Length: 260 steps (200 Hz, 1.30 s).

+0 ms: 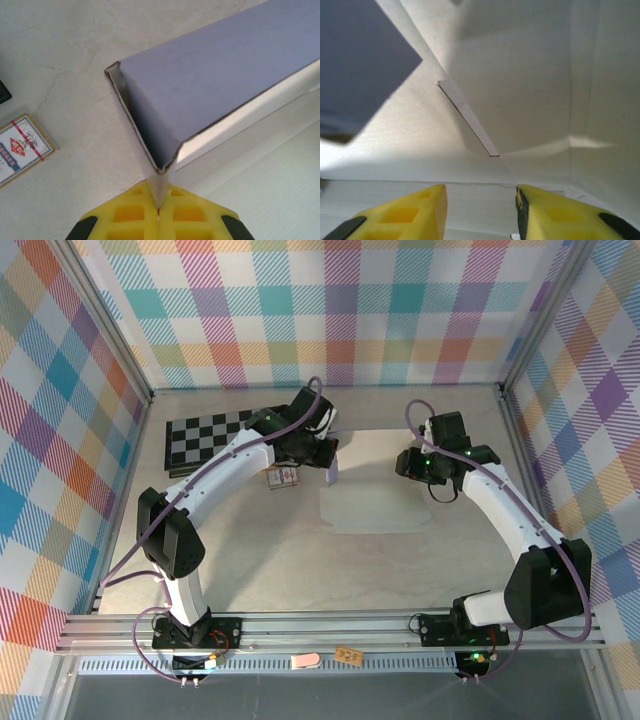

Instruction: Fold the paper box

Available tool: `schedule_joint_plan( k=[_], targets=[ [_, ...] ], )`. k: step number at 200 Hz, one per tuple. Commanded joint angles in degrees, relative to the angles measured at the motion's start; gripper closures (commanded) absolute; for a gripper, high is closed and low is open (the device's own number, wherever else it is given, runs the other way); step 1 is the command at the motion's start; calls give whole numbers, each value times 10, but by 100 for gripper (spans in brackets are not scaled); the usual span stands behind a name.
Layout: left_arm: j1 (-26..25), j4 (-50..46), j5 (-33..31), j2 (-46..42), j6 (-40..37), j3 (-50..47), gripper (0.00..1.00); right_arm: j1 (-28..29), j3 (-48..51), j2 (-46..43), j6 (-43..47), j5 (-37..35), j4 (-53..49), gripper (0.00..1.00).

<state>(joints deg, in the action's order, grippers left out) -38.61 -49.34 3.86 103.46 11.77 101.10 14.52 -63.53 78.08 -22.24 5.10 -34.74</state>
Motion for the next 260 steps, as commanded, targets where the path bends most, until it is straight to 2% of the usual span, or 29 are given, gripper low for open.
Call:
schedule_joint_plan(
  k=[1,56,90,173,260],
  targets=[
    [-2,0,7,-2,2,15,100,-9,15,-35,-18,-3,-6,54],
    [-2,2,10,-6,2,12,100,-19,67,-73,-23,-17,-28,43],
    [-2,2,12,-5,3,14,100,-24,58,-48,-16,0,-30,42],
    [-4,3,13,-3,6,12,100,-24,15,-12,-25,36,-2,62],
    [-6,7,16,0,7,18,100,-10,0,0,13,32,-14,66]
  ],
)
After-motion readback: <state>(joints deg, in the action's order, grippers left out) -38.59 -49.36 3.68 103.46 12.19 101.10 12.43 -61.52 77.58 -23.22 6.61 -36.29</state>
